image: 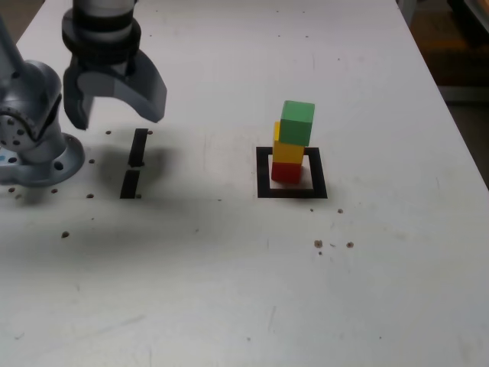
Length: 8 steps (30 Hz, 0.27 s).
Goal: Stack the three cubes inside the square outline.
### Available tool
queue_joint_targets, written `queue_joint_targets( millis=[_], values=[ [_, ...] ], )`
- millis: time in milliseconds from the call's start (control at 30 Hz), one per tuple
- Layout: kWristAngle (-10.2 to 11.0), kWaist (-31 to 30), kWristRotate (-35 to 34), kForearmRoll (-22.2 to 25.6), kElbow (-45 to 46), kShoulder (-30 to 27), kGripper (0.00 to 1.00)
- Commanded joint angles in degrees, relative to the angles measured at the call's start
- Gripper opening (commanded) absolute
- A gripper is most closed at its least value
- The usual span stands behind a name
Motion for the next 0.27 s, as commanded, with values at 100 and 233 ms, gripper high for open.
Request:
queue_joint_targets(
  millis=[100,233],
  values=[
    [-1.0,0.1,0.7,-3.1,2.3,1.6,1.00],
    [-2.0,0.1,1.7,-4.7,3.5,1.9,1.00]
  ],
)
